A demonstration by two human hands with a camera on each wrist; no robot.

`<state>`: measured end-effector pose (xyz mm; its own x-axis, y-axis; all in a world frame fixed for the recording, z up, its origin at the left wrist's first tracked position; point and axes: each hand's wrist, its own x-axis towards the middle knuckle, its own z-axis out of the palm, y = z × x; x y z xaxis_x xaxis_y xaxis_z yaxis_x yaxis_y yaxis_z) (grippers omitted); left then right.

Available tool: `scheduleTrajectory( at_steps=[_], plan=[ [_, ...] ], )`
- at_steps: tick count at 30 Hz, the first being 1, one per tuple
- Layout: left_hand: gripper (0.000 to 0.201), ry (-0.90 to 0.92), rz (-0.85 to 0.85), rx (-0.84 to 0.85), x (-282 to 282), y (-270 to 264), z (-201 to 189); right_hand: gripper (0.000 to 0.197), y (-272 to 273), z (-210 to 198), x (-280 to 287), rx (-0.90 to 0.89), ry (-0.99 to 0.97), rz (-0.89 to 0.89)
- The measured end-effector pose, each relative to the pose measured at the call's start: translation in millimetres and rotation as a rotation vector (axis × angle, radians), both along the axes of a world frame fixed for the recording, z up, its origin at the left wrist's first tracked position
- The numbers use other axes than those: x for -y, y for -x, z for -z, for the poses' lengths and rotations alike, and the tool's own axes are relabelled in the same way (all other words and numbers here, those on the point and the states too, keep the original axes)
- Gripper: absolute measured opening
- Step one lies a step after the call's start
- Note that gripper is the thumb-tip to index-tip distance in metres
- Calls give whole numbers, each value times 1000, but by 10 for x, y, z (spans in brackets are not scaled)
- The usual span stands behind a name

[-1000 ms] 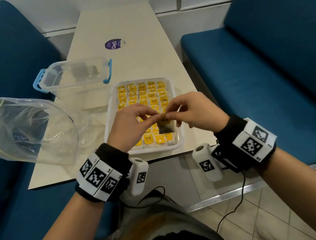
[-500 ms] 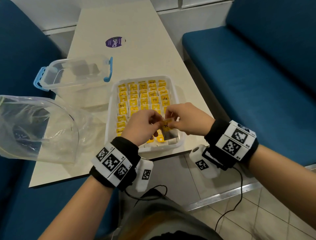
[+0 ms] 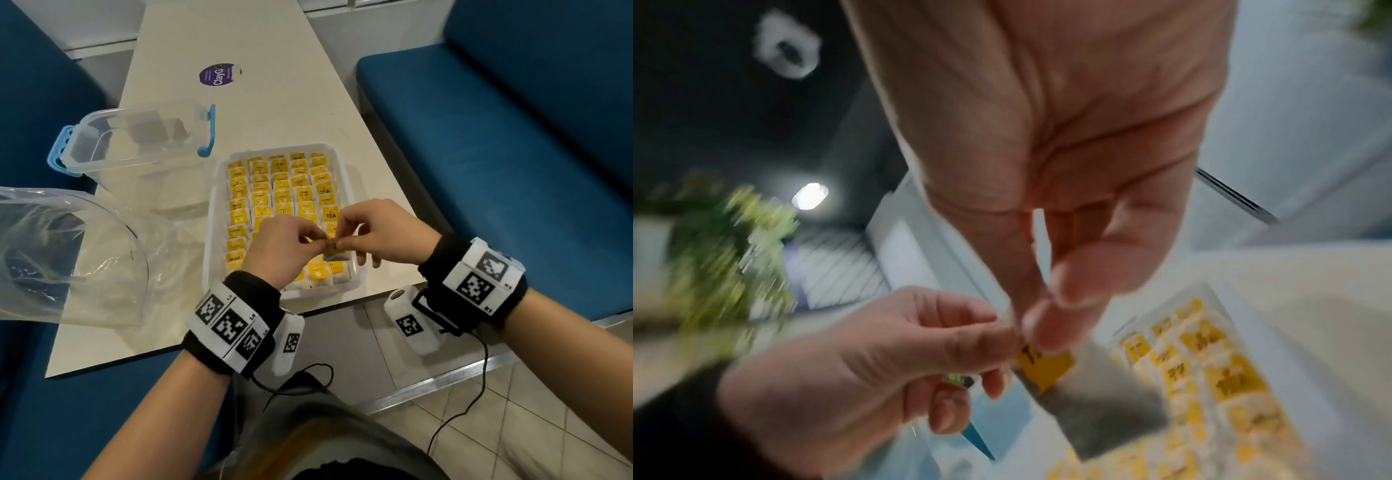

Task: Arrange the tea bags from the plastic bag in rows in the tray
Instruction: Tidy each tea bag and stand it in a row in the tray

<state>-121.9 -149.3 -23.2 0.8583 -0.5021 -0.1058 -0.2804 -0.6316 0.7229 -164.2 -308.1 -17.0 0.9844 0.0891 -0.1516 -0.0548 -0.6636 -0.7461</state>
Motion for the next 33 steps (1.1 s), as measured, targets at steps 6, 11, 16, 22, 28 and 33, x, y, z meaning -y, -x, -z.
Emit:
scheduleTrajectory(
  at_steps=[6, 11, 16, 22, 28, 33],
  plan=[
    [18, 16, 105, -86, -18, -32, -136, 4, 43, -112, 50, -66, -63, -53],
    [16, 3, 74, -73, 47, -7, -17, 13, 16, -24, 18, 1, 116, -60],
    [10, 12, 67, -116, 41, -6, 69, 31, 12, 23, 22, -20, 105, -49],
    [13, -33, 58, -174, 60, -1, 145, 10, -15, 104, 16, -69, 165, -39],
    [11, -123, 71, -196, 172, 23, 261, 5, -38, 166, -1, -163, 254, -26],
    [18, -249, 54, -124, 216, 8, 307, 6, -101, 220, -45, -208, 353, -27]
  ],
)
